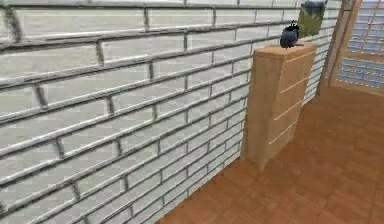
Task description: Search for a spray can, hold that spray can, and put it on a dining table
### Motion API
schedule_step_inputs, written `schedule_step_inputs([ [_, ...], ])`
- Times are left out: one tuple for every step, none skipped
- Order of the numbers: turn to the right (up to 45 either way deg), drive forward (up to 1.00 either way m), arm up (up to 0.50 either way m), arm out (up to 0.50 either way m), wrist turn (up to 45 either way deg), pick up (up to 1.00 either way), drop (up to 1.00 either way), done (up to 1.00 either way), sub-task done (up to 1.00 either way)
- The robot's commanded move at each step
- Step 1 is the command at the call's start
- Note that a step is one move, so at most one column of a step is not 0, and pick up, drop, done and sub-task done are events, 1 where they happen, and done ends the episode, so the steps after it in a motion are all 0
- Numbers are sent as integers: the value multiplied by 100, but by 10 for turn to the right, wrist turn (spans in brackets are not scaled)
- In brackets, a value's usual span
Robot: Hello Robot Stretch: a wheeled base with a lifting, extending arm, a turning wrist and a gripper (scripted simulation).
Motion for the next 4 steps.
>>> schedule_step_inputs([
  [360, 0, 0, 0, 0, 0, 0, 0, 0],
  [0, 100, 0, 0, 0, 0, 0, 0, 0],
  [30, 0, 0, 0, 0, 0, 0, 0, 0],
  [210, 0, 0, 0, 0, 0, 0, 0, 0],
])
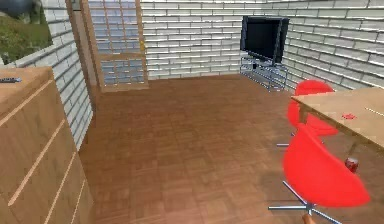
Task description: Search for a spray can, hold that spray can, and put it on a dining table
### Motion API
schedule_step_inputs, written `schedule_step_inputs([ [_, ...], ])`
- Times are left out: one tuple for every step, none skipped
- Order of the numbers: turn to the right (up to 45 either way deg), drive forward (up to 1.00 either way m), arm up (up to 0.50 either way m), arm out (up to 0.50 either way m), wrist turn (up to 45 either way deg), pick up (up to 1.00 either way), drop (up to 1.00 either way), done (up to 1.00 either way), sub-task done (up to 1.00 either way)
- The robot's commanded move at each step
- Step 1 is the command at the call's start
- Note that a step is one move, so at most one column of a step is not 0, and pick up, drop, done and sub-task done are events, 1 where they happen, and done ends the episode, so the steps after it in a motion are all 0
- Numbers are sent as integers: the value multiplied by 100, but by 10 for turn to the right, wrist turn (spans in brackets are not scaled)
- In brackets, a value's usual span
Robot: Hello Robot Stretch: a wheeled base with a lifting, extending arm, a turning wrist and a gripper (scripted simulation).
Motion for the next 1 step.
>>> schedule_step_inputs([
  [0, 60, 0, 0, 0, 0, 0, 0, 0],
])
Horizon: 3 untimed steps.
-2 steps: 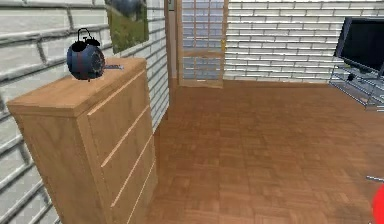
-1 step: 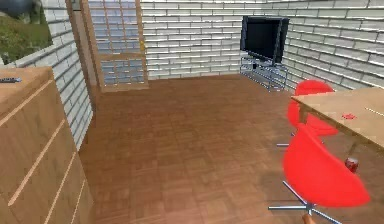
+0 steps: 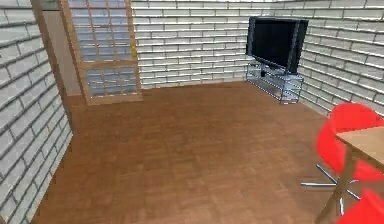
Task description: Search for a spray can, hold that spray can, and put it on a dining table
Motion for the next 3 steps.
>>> schedule_step_inputs([
  [-240, 0, 0, 0, 0, 0, 0, 0, 0],
  [0, 100, 0, 0, 0, 0, 0, 0, 0],
  [0, 100, 0, 0, 0, 0, 0, 0, 0],
])
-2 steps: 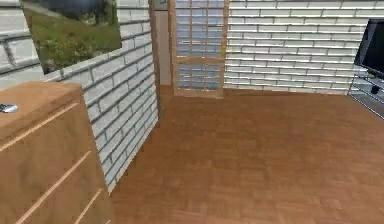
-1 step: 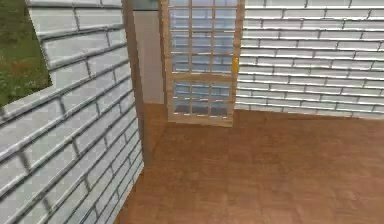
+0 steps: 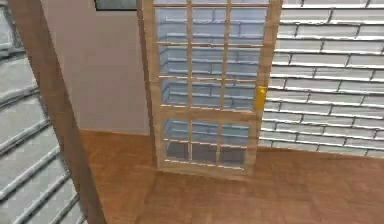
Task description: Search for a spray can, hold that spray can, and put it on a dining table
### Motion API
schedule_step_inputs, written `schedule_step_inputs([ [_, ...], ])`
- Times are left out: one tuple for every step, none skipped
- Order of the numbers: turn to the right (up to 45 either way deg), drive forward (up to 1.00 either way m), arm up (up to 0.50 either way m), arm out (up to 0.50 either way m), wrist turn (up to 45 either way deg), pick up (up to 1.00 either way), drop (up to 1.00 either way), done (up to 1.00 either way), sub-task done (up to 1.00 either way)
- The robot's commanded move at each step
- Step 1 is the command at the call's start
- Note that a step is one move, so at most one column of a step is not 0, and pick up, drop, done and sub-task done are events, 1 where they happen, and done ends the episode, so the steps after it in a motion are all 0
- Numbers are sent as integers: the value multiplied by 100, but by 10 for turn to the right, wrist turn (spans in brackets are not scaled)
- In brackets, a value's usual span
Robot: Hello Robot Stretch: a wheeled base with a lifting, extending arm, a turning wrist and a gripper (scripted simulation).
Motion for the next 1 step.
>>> schedule_step_inputs([
  [0, 75, 0, 0, 0, 0, 0, 0, 0],
])
